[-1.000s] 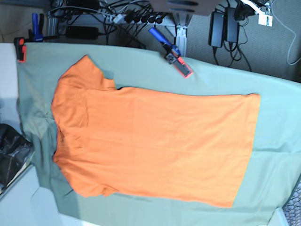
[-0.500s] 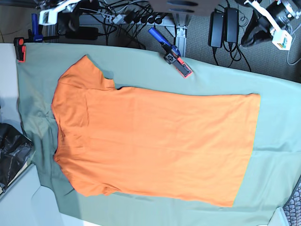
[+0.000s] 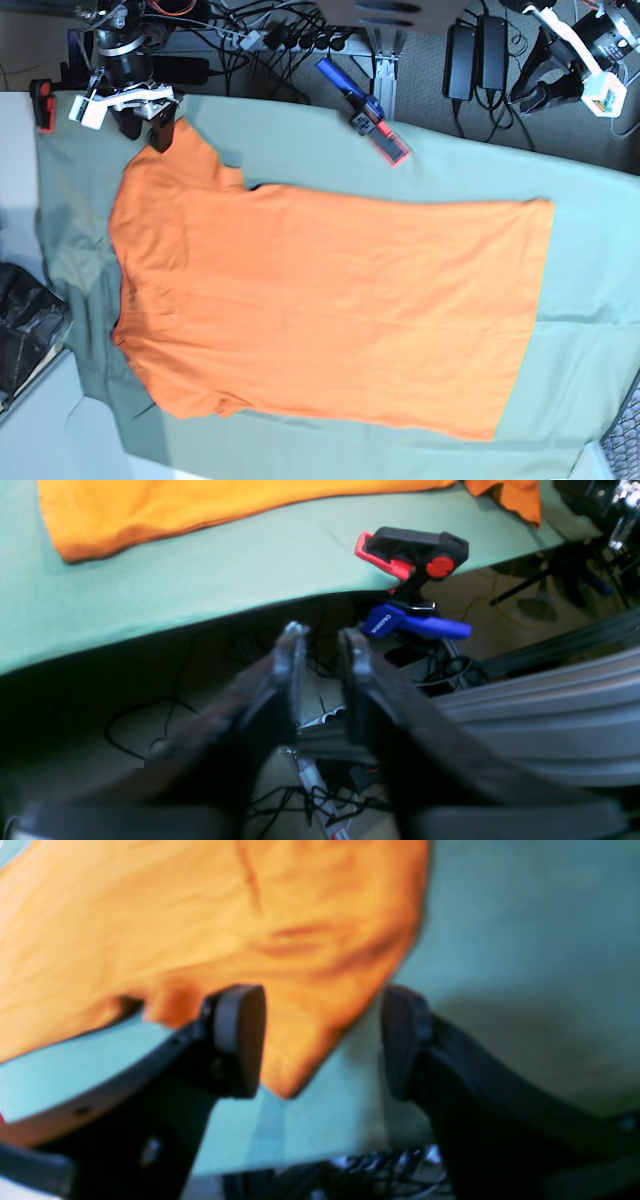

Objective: Fold the T-shirt properly
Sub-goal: 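Move right gripper to the shoulder edge, left gripper to the hem corner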

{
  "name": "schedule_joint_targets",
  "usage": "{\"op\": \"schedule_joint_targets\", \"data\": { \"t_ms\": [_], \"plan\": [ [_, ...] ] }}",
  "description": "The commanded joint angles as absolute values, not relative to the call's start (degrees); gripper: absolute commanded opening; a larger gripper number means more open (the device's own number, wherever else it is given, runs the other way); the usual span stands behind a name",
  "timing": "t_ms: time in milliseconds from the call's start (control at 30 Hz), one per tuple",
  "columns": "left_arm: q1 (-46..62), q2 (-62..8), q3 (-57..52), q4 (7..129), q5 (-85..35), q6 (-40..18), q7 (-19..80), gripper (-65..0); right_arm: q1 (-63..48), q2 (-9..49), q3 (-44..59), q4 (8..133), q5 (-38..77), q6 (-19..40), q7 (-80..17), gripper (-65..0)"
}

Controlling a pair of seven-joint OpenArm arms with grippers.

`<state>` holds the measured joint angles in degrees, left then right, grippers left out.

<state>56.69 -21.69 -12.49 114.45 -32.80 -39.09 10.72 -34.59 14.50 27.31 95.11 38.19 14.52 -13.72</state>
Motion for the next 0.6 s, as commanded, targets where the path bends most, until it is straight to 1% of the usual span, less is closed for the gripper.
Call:
{"op": "schedule_joint_targets", "data": {
  "t_ms": [0,67,133,333,467,500,567],
  "plan": [
    [57.47,-22.11,-12.84,115.37,-33.67,-40.0,9.72,-43.0,-34.39,14.37,27.73,94.89,38.87,11.09,-12.69,-28.5],
    [57.47,-22.26,-12.84,115.37,-33.69,-40.0,9.72,-42.7,-33.8,13.26,27.73,92.92,40.03,11.14,-12.69,-28.5],
    [57.45,-22.28,-12.84,115.37,-33.69,-40.0,9.72,-42.7,-33.5,12.56,27.55,92.09,41.15,12.56,-12.71,-28.5],
    [56.84,-23.09,-12.91,115.37,-33.69,-40.0,9.54,-42.3,-32.84,11.07,24.53,92.14,42.02,14.04,-12.73,-28.6],
    [54.68,-23.38,-13.58,115.35,-33.65,-40.0,9.26,-42.1,-31.27,9.85,22.31,92.14,41.98,16.49,-12.71,-28.6],
    [53.93,-23.51,-14.0,115.35,-33.67,-40.0,9.28,-40.8,-30.94,9.52,21.98,92.14,41.74,16.49,-12.73,-28.6],
    [52.51,-23.92,-14.87,115.35,-33.67,-39.44,9.3,-35.7,-30.72,8.99,21.56,92.18,41.47,16.49,-12.71,-28.6]
  ]
}}
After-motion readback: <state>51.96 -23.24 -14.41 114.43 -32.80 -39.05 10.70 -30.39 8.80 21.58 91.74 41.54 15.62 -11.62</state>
